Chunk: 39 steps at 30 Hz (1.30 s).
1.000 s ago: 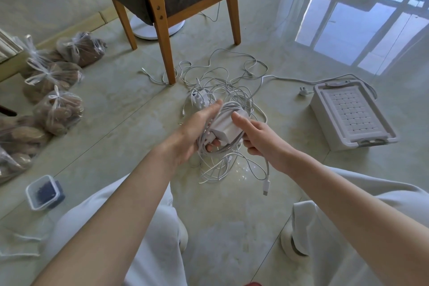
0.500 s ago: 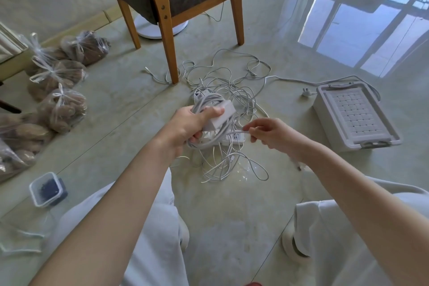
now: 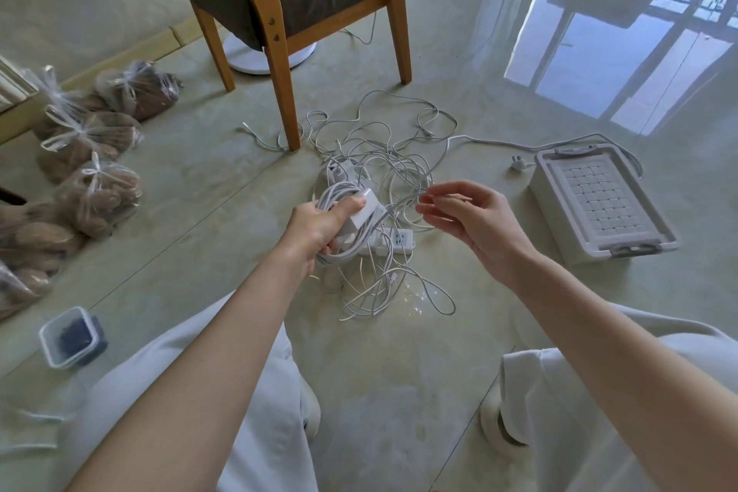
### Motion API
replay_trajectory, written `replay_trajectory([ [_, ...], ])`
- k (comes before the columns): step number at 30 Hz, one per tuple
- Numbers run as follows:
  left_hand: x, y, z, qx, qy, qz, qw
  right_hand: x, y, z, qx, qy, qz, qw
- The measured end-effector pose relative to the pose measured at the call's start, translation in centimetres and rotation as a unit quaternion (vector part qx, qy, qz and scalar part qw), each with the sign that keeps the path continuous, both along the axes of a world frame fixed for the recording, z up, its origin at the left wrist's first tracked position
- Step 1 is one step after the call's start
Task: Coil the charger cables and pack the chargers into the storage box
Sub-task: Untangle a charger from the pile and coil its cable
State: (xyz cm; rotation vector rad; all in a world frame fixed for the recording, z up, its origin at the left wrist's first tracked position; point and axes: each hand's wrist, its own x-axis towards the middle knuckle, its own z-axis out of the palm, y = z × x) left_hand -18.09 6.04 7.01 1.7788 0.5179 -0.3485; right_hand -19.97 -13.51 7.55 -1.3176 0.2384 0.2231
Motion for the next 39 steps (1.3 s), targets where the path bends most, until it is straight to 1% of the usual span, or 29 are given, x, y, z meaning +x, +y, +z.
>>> replay_trajectory([
  [3, 0.2, -0.3, -0.1, -0.013, 0.002, -0.003, 1.000, 0.0, 0.1, 0.0, 0.070, -0.017, -0.007, 0.997],
  [8, 0.7, 0.1, -0.5, -0.027, 0.021, -0.008, 0.999, 0.1, 0.1, 0.2, 0.145, -0.053, 0.005, 0.988],
  [11, 0.7, 0.0, -0.6, -0.029, 0.030, -0.023, 0.999, 0.1, 0.3, 0.4, 0.221, -0.048, -0.034, 0.974],
  [13, 0.7, -0.1, -0.6, -0.031, 0.032, -0.042, 0.998, 0.2, 0.5, 0.2, 0.232, -0.033, -0.058, 0.970],
  [16, 0.5, -0.4, -0.5, -0.031, 0.034, -0.064, 0.997, 0.3, 0.8, -0.4, 0.206, -0.018, -0.062, 0.976],
  [19, 0.5, -0.4, -0.4, -0.026, 0.030, -0.042, 0.998, 0.3, 1.0, -0.6, 0.154, 0.006, -0.036, 0.987],
  [22, 0.8, -0.4, -0.2, -0.064, 0.016, -0.017, 0.998, -0.1, 1.2, -1.0, 0.013, 0.052, 0.058, 0.997],
  [25, 0.6, -0.9, 0.6, -0.129, 0.006, -0.005, 0.992, -0.8, 1.7, -1.9, -0.135, 0.065, 0.149, 0.977],
  [27, 0.6, -1.2, 1.1, -0.170, 0.000, 0.014, 0.985, -1.1, 2.2, -2.2, -0.188, 0.059, 0.168, 0.966],
  [32, 0.6, -1.3, 2.1, -0.289, 0.014, 0.067, 0.955, -0.7, 1.8, -2.4, -0.245, 0.041, 0.136, 0.959],
  [35, 0.5, -1.5, 2.1, -0.302, 0.038, 0.061, 0.950, -0.6, 2.0, -2.5, -0.255, 0.025, 0.151, 0.955],
  [39, 0.1, -2.1, 0.8, -0.300, 0.090, 0.030, 0.949, -0.7, 2.6, -2.0, -0.228, -0.001, 0.192, 0.954],
])
